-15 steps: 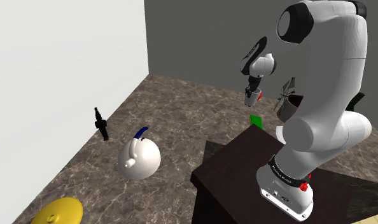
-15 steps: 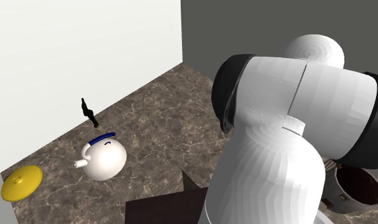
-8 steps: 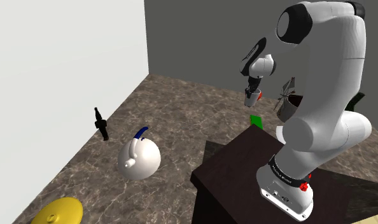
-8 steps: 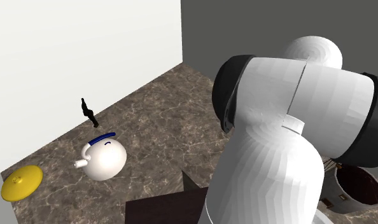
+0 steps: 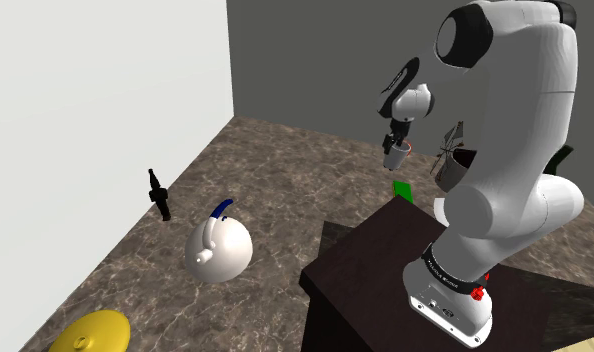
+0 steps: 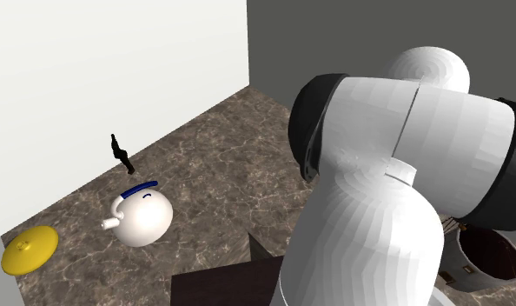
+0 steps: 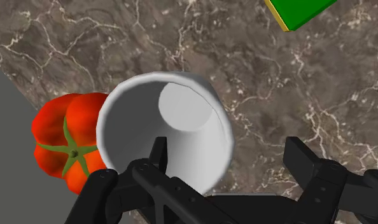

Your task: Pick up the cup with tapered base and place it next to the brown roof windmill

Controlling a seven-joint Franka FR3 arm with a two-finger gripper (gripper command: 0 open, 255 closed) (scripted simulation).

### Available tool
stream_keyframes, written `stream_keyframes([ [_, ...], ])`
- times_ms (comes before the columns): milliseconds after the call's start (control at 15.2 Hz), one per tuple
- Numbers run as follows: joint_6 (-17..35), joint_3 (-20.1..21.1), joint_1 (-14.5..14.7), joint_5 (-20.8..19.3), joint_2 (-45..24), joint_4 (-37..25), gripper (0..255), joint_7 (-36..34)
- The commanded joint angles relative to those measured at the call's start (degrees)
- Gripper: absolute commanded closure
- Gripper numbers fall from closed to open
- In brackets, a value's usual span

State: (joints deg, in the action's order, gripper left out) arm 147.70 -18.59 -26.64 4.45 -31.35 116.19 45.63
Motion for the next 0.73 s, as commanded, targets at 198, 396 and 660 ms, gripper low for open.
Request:
stream_keyframes([
  [198, -4.5, -1.5, 1.7, -1.9, 5.3, 0.6, 0, -1.2],
  [396, -4.5, -1.5, 1.7, -1.9, 5.3, 0.6, 0, -1.2],
  [660, -4.5, -1.5, 1.7, -1.9, 5.2, 0.6, 0, -1.2],
])
